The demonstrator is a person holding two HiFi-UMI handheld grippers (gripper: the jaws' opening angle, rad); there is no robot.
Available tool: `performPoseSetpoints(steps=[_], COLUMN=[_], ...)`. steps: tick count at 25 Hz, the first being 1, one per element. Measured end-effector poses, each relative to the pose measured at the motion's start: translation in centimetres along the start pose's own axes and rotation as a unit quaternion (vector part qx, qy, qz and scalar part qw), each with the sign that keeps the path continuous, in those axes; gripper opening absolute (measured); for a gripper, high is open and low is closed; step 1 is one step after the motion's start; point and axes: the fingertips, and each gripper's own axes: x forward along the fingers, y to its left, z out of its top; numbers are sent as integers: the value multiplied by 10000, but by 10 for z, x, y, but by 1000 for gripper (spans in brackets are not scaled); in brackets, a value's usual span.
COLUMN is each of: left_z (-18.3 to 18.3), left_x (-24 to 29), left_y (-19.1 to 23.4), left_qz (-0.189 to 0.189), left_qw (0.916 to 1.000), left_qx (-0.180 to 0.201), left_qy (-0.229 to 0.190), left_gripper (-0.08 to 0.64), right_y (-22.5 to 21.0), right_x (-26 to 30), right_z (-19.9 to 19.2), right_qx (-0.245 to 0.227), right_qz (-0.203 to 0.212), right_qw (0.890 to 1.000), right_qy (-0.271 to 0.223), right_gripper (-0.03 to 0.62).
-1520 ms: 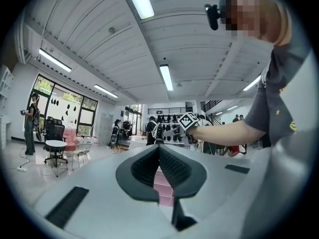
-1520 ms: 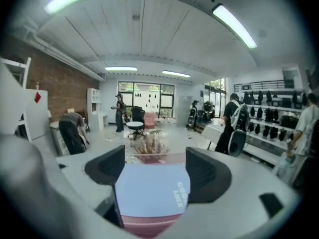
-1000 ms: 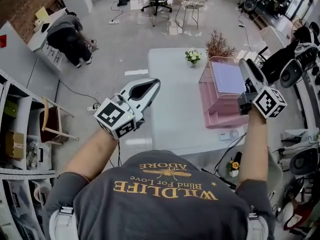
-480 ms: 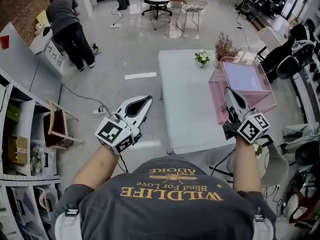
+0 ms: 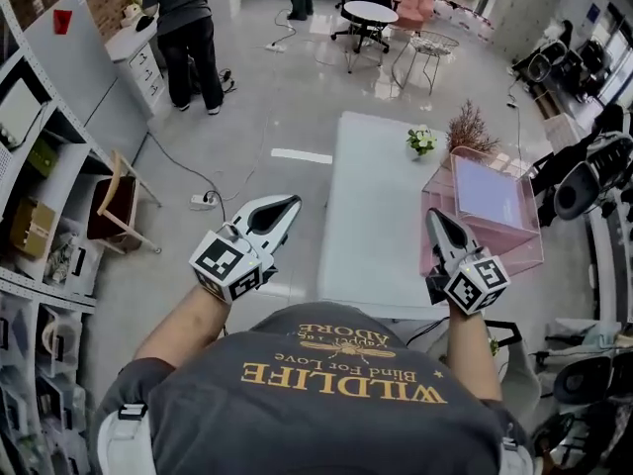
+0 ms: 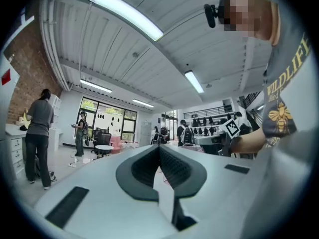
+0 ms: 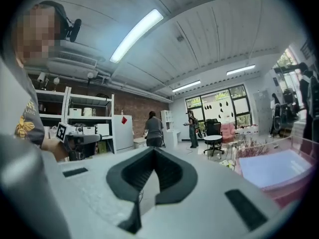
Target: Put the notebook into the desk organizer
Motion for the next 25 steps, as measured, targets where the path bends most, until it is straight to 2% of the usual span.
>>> performPoseSetpoints(steps=[6,13,25], left_z=[-10,-2,-8], left_x=[14,15,9], left_y=[-26,-36,-31], left_qz=[342,277,182], left_qw=[9994,9996,9998], left_qx=[-99,-44,-36], left_qy=[4,2,93], left_gripper=[2,2,2], right_y=[-27,-22,-20], right_x=[-17,-21,-18], right_z=[-8,-3,-8], right_qx=[189,128,145], right_qz=[187,255,108], right_qw=[9996,9996,9998], right_qy=[6,-72,-38], right_gripper=[0,0,0])
